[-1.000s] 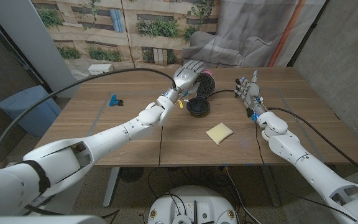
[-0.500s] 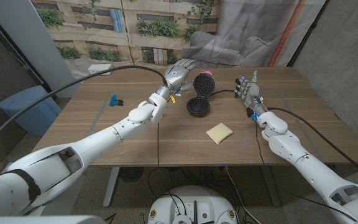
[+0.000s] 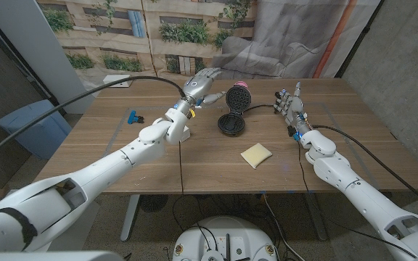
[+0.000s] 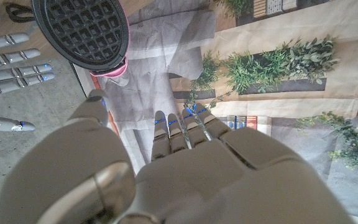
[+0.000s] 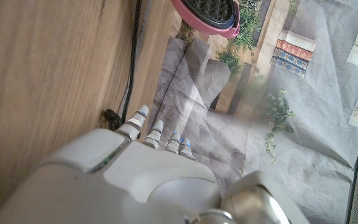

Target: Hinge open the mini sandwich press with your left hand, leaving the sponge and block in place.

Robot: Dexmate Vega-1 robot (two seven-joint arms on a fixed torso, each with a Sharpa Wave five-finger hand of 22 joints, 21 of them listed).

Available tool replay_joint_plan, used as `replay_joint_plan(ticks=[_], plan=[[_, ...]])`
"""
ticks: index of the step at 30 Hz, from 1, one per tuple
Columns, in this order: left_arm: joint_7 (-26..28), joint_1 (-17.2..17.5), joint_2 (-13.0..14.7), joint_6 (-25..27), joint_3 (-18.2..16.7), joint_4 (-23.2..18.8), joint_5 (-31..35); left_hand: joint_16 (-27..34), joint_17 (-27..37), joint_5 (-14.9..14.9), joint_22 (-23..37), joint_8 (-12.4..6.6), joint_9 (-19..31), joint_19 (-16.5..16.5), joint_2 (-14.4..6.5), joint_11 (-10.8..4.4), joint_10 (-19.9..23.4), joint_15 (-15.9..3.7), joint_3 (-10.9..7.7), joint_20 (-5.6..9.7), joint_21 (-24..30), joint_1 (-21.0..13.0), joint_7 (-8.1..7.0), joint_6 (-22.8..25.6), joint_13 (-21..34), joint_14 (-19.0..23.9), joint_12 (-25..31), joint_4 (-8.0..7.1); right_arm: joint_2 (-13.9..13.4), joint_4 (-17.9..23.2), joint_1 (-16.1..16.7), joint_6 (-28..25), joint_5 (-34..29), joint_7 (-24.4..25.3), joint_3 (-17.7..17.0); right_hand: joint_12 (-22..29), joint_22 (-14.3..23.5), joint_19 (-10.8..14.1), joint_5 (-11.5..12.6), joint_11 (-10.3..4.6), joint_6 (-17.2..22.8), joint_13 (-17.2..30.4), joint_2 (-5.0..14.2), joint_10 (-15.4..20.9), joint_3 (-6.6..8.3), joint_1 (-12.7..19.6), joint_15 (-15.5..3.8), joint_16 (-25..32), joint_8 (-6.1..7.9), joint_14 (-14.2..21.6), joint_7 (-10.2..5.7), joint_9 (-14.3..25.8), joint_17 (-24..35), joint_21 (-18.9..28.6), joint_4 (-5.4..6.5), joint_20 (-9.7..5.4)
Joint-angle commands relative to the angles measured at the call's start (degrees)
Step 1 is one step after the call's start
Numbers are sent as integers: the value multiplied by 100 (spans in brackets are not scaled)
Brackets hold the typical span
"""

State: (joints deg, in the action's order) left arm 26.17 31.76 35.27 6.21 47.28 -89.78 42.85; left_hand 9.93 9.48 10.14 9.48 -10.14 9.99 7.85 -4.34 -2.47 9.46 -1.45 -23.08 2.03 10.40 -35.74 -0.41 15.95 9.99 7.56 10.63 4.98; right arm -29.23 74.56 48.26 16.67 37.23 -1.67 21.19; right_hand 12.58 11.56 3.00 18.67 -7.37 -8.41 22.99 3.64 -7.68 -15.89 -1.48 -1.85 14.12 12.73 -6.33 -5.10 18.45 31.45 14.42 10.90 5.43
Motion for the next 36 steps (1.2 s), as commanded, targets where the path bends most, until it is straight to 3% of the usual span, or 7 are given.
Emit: replay_joint_plan(ticks=[1, 8, 11, 13, 29, 32, 36], plan=[[-278, 227, 9, -699, -645, 188, -1257, -2, 19, -24, 13, -9, 23, -62, -2, 5, -61, 2, 78, 220, -13, 155, -8, -27, 8, -41, -26, -28, 1, -2, 0, 3, 0, -1, 0, 33, 22, -12, 35, 9, -32, 29, 514, -33, -26, 18, -126, 15, 24, -34, 3, 31, 22, 22, -6, 51], [-419, 252, -29, -1034, -839, 459, -1834, -14, 26, -33, 17, -10, 19, -196, -38, 56, -125, 45, 165, 248, -29, 424, 34, -81, 7, -156, -29, -111, 0, -1, 0, 3, 0, -1, 0, 32, 22, -11, 35, 19, -30, 29, 514, -34, -26, 19, -129, 15, 24, -34, 6, 31, 22, 22, -6, 53], [-526, 305, -33, -1124, -932, 512, -2116, -9, 30, -36, 18, 4, 15, -244, -82, 34, -133, 66, 206, 243, -21, 612, -131, -162, 5, -203, -20, -176, 0, -2, 0, 3, 0, -1, 0, 31, 22, -11, 35, 16, -25, 29, 514, -37, -26, 19, -127, 16, 26, -33, 9, 31, 22, 23, -6, 53], [-444, 347, -42, -1240, -982, 576, -2204, -11, 30, -37, 18, -3, 13, -284, -87, 48, -138, 82, 220, 231, -28, 669, -142, -159, 5, -229, -18, -190, 0, -3, 0, 3, 0, -1, 0, 31, 22, -10, 35, 23, -21, 29, 515, -38, -26, 19, -128, 15, 28, -36, 6, 31, 22, 23, -6, 49], [-77, 821, -125, -1969, -1548, 902, -3253, 12, 39, -26, 21, 5, 5, -344, -208, 87, -232, 98, 275, 251, -7, 1023, -28, -248, 5, -270, -22, -330, 1, 0, 0, 2, -1, 1, 1, 30, 22, -6, 36, 23, -33, 29, 514, -41, -26, 19, -129, 16, 23, -32, 5, 31, 22, 24, -6, 50], [114, 901, -192, -2189, -1647, 1043, -3367, 24, 42, -20, 24, 22, 0, -364, -247, 122, -230, 95, 332, 267, 5, 1268, -22, -332, 3, -272, -8, -436, 0, 0, 0, 1, 0, 1, 0, 30, 22, -7, 36, 22, -28, 29, 514, -40, -26, 19, -137, 16, 25, -33, 12, 31, 22, 24, -6, 49], [-53, 1023, -235, -2221, -1792, 1061, -3803, 17, 41, -5, 25, 48, -5, -416, -286, 176, -285, 107, 389, 276, 5, 1534, -11, -513, 2, -313, -16, -542, 0, 0, 0, 1, 0, 1, 0, 30, 22, -5, 36, 22, -29, 29, 514, -41, -26, 19, -130, 16, 24, -32, 8, 31, 22, 25, -6, 47]])
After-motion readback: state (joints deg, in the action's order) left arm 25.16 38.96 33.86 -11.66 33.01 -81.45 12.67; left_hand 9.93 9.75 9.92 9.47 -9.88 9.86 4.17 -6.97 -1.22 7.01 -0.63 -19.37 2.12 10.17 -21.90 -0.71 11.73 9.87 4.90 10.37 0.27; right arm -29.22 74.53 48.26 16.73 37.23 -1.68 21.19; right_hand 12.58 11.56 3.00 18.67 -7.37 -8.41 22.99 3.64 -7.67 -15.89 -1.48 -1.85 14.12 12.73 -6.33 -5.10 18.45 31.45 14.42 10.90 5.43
